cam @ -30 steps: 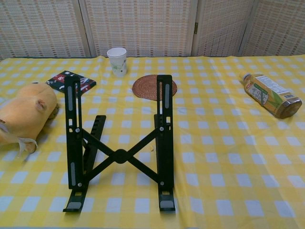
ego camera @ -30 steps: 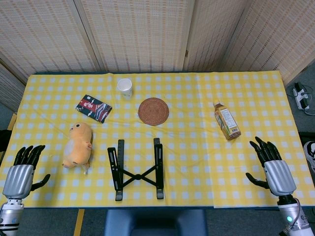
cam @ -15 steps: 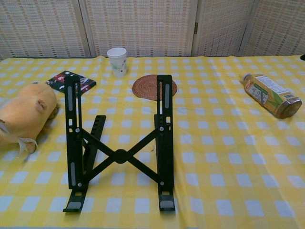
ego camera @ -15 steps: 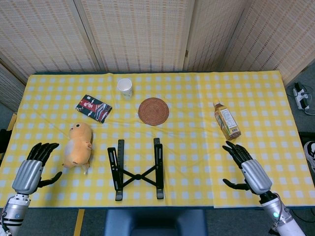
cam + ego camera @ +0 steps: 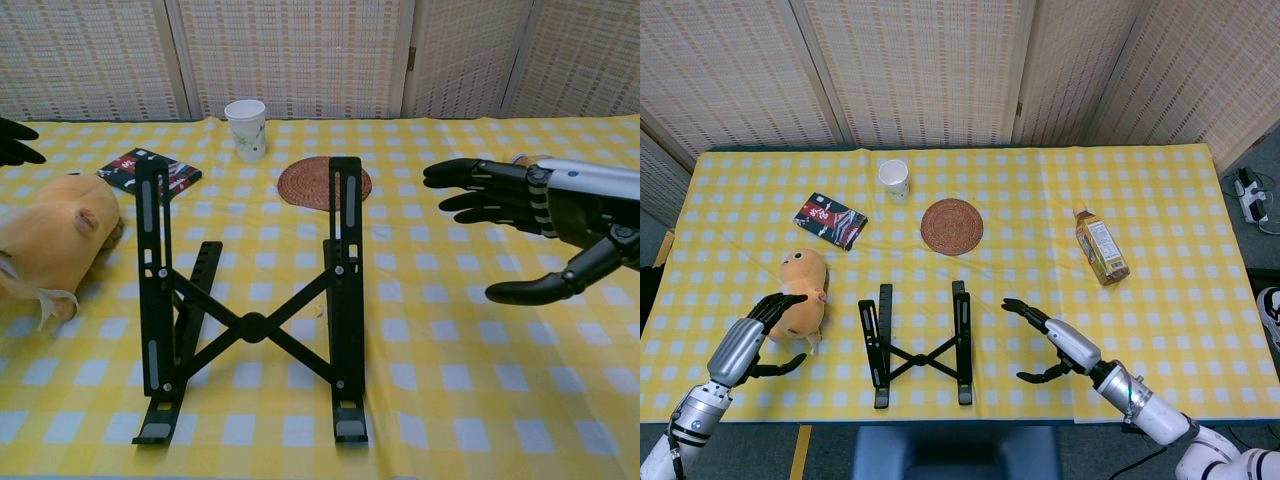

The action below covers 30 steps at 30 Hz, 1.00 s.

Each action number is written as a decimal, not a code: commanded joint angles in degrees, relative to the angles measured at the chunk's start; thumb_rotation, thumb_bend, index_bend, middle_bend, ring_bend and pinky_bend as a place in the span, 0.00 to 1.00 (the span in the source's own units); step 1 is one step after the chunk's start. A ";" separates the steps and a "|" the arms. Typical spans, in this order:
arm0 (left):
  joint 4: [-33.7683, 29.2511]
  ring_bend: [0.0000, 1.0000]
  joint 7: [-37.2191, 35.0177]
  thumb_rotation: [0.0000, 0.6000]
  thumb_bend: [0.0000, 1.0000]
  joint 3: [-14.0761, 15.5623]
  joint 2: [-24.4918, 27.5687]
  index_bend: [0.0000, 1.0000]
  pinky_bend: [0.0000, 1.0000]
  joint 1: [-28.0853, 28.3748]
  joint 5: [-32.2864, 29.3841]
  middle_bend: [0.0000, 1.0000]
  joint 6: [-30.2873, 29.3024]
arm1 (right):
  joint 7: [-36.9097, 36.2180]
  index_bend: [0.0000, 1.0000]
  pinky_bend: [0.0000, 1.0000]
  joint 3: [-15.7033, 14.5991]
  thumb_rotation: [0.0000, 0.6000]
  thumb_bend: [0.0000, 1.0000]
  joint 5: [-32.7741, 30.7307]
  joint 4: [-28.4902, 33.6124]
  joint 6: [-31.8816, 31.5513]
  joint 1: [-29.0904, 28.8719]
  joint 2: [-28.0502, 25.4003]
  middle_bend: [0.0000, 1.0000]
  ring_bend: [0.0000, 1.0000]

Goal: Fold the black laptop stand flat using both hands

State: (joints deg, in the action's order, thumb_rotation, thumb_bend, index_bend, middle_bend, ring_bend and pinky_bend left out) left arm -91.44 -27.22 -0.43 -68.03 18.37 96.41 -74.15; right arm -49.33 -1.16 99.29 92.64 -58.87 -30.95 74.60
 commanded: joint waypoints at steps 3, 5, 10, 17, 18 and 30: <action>-0.59 0.15 -4.42 1.00 0.31 0.89 -0.82 0.10 0.14 3.99 1.21 0.21 4.52 | -1.38 0.00 0.01 -0.06 1.00 0.26 -1.05 -2.20 0.30 -1.23 2.80 0.00 0.05; -0.87 0.15 -5.35 1.00 0.31 0.84 -0.95 0.08 0.15 4.78 0.73 0.21 5.36 | -1.41 0.00 0.00 0.17 1.00 0.26 -1.79 -3.08 -0.08 -1.37 3.61 0.00 0.05; -1.56 0.14 -7.10 1.00 0.31 1.13 -0.77 0.07 0.15 5.97 0.06 0.20 6.57 | -2.96 0.00 0.00 1.03 1.00 0.26 -4.00 -4.76 1.57 -3.00 5.37 0.00 0.05; -1.25 0.14 -11.60 1.00 0.31 1.40 -1.19 0.06 0.15 8.03 -1.16 0.20 8.92 | -10.69 0.00 0.00 2.77 1.00 0.26 -3.98 -8.82 4.16 -7.96 9.54 0.00 0.06; -1.03 0.14 -12.76 1.00 0.30 1.42 -1.33 0.06 0.15 8.30 -1.25 0.20 9.15 | -12.20 0.00 0.00 2.82 1.00 0.26 -3.83 -9.54 4.32 -8.54 10.11 0.00 0.06; 2.01 0.14 -18.36 1.00 0.29 3.13 -2.24 0.06 0.15 9.87 -0.05 0.20 9.25 | -26.86 0.00 0.00 -0.73 1.00 0.26 2.78 -17.80 -3.88 -11.18 15.04 0.14 0.17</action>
State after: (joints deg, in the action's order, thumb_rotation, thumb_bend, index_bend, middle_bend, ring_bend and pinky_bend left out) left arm -89.56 -45.42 2.57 -70.28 28.17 96.20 -64.80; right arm -74.73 -0.42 99.90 76.42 -59.67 -42.03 88.84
